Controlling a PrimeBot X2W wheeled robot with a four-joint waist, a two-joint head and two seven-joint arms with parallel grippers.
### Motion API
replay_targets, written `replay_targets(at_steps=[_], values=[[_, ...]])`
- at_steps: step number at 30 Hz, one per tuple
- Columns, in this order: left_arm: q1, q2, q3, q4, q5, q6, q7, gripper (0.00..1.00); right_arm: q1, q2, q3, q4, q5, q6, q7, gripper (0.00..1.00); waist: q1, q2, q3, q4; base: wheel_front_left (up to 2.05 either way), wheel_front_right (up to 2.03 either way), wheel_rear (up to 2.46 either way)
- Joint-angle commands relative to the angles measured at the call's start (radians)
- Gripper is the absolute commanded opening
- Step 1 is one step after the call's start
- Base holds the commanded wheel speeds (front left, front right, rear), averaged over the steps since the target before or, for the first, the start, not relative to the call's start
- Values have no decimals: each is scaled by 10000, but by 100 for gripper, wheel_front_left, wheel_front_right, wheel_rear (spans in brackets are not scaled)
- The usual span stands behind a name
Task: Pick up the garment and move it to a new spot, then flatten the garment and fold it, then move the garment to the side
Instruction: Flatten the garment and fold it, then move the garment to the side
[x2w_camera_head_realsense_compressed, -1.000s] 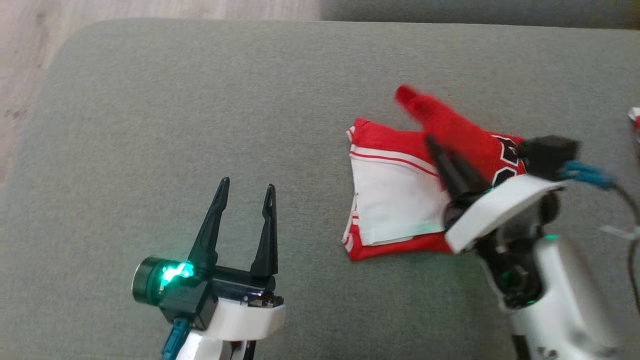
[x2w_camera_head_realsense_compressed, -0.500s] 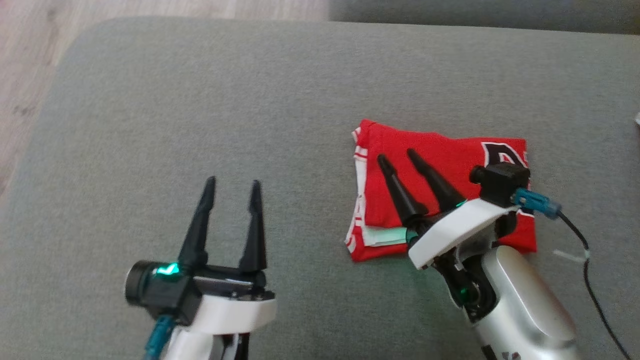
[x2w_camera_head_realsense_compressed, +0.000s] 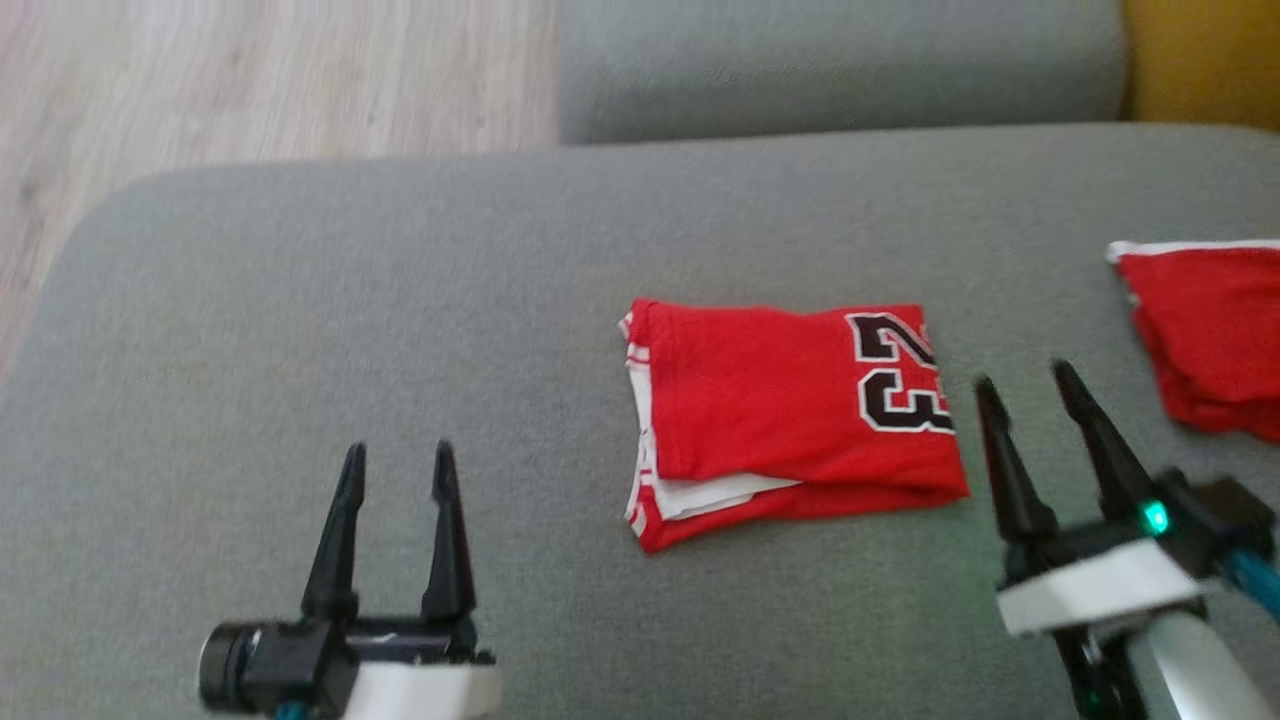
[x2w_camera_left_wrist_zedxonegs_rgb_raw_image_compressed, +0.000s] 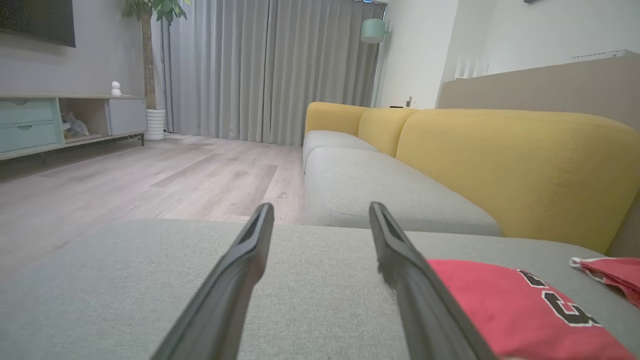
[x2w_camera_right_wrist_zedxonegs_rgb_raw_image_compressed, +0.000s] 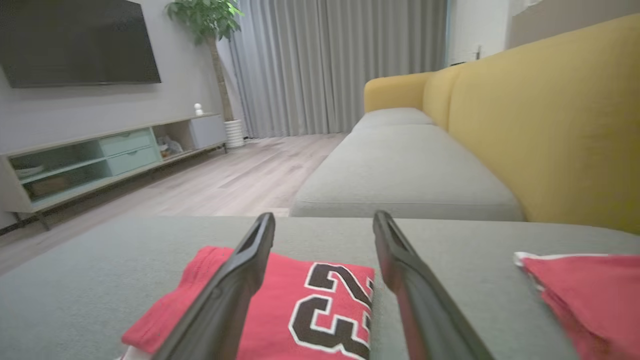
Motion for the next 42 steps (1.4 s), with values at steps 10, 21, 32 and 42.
replay_targets(at_steps=[10, 21, 32, 42], values=[[911, -35, 842, -411, 615, -184, -53, 100, 1692, 972, -1141, -1098, -1423, 65, -107, 100, 1, 0, -660, -346, 0, 0, 0], [1091, -35, 1078, -329, 635, -293, -53, 100, 1864, 1239, -1088, -1106, -1735, 65, -108, 100, 1, 0, -753, -505, 0, 0, 0], [1158, -35, 1009, -193, 638, -294, -53, 100, 1954, 1291, -1073, -1073, -1834, 65, -108, 100, 1, 0, -846, -599, 0, 0, 0], [1114, -35, 925, -62, 496, -169, -53, 100, 1892, 1328, -1012, -701, -1769, 65, -108, 100, 1, 0, -759, -444, 0, 0, 0]])
